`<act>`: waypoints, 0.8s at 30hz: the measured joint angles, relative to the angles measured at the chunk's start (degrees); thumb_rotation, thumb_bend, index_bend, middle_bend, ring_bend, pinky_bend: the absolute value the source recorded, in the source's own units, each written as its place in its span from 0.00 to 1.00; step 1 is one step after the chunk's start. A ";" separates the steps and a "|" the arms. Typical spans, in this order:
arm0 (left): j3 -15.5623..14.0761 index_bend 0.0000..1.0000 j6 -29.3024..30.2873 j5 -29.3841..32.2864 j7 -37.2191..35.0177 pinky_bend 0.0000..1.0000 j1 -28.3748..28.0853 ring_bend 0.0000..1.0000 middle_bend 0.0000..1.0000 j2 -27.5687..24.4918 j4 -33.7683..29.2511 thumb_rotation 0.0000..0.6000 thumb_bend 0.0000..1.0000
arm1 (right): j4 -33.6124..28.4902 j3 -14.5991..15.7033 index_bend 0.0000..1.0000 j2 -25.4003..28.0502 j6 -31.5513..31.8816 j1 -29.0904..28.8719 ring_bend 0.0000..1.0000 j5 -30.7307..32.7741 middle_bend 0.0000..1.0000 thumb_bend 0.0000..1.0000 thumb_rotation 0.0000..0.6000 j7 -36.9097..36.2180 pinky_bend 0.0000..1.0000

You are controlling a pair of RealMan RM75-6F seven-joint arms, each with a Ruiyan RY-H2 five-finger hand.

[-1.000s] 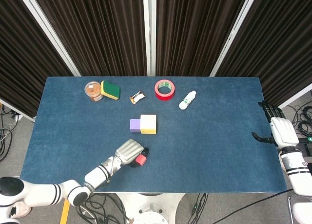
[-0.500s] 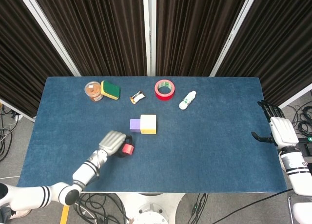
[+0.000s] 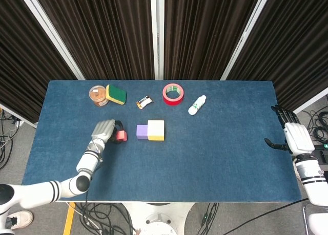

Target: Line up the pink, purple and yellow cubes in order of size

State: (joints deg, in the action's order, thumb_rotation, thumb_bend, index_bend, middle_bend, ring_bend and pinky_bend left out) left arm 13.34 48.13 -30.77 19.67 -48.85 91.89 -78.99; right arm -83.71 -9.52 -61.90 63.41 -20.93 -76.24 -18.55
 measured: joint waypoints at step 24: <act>1.19 0.55 0.91 8.32 9.38 1.00 -7.20 0.92 0.92 6.82 7.92 1.00 0.29 | 0.39 0.05 0.00 0.49 0.10 0.60 0.00 0.57 0.02 0.14 1.00 -0.38 0.00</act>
State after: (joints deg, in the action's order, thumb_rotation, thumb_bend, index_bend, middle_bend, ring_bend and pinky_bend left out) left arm 14.53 49.05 -22.45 29.05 -56.05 98.71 -71.07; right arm -83.32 -9.47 -61.41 63.51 -20.33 -75.67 -18.93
